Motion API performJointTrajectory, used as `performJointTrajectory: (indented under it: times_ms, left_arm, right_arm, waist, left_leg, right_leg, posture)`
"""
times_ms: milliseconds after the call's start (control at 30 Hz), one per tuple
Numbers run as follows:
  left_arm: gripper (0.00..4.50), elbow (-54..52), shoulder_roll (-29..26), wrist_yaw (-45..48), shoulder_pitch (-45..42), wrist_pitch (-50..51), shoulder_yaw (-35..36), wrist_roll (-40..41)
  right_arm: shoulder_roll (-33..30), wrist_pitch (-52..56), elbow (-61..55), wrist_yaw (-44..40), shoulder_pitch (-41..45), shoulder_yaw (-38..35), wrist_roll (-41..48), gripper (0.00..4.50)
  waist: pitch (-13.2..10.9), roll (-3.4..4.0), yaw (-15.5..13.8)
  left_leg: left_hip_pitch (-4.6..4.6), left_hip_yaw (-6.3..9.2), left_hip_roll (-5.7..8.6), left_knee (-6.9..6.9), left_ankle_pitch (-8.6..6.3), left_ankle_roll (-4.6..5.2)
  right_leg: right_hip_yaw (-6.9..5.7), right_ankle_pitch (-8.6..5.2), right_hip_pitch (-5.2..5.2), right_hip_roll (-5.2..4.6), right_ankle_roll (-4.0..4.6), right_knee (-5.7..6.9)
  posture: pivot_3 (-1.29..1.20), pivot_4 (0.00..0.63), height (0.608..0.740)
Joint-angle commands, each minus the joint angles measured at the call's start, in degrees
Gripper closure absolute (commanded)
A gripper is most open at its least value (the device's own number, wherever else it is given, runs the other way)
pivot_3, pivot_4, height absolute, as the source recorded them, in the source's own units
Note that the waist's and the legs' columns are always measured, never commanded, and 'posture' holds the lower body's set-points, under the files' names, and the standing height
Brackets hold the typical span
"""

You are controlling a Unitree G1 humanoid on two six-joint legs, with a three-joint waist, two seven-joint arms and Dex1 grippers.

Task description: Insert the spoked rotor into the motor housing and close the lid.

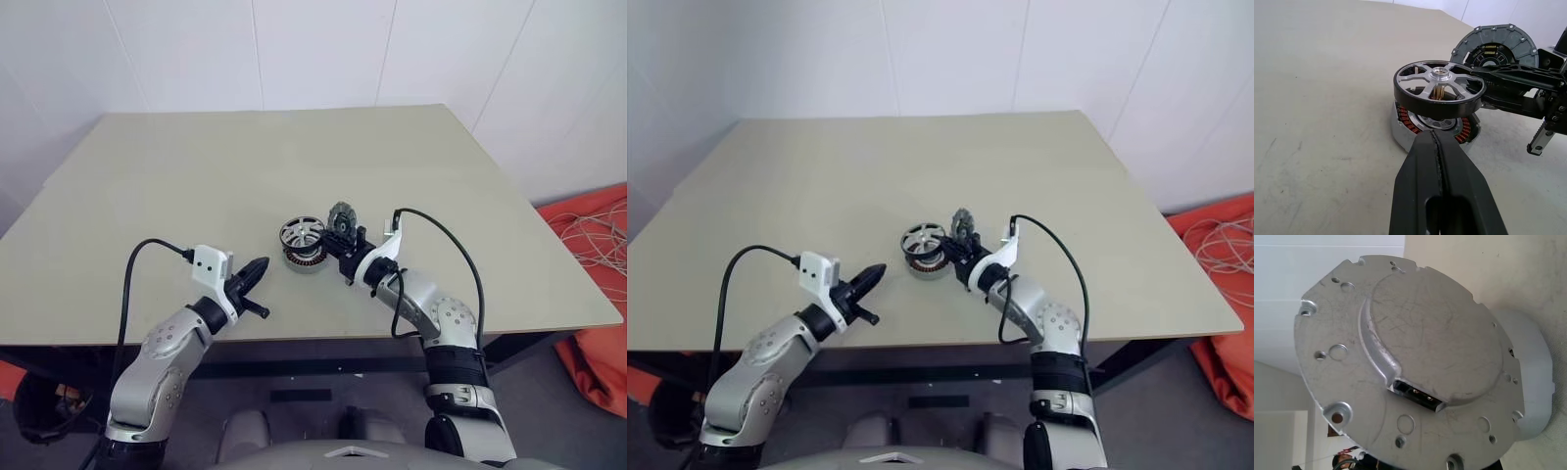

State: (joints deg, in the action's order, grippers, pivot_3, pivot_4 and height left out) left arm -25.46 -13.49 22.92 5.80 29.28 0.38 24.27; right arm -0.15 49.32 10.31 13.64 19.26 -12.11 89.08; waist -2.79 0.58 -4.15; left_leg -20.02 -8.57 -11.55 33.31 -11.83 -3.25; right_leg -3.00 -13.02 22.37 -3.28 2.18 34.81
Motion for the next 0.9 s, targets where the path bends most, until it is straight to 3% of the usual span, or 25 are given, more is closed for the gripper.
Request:
performJointTrajectory:
  times_ms: [33, 400, 667, 900]
  left_arm:
    - [4.50, -1.9, -0.5, 0.1, -0.7, -0.6, 0.5, 0.7]
    - [4.50, -1.7, -0.6, 0.2, -0.9, -0.6, 0.5, 0.7]
    - [4.50, -1.5, -0.5, 0.4, -0.8, -0.8, 0.4, 0.8]
    - [4.50, -0.9, -0.4, 0.7, -1.0, -1.0, 0.4, 0.7]
  right_arm:
    - [0.7, 0.7, -0.9, -1.2, 1.3, -0.9, -0.3, 4.23]
    - [1.4, 1.7, -1.5, -2.0, 1.4, -2.1, -2.6, 4.23]
    - [1.7, 2.5, -2.8, -1.7, 1.1, -2.9, -2.8, 1.55]
    - [1.3, 4.1, -5.7, -0.2, 0.2, -3.9, 0.0, 1.55]
  waist:
    - [0.0, 0.00, 0.0]
    - [0.0, 0.00, 0.0]
    - [0.0, 0.00, 0.0]
    - [0.0, 0.00, 0.0]
  left_leg:
    - [0.00, 0.00, 0.00, 0.00, 0.00, 0.00]
    - [0.01, 0.00, 0.00, 0.00, 0.00, 0.00]
    - [0.02, 0.00, -0.01, 0.00, 0.00, 0.00]
    - [0.02, 0.00, 0.00, 0.01, 0.00, 0.00]
  right_leg:
    - [0.00, 0.00, 0.00, 0.00, 0.01, 0.00]
    - [0.00, -0.04, 0.00, 0.00, 0.07, 0.01]
    - [0.00, -0.05, -0.02, 0.00, 0.10, 0.02]
    - [0.00, -0.05, -0.02, 0.00, 0.10, 0.02]
  posture:
    - [0.00, 0.000, 0.740]
    - [0.00, 0.000, 0.740]
    - [0.00, 0.000, 0.740]
    - [0.00, 0.000, 0.740]
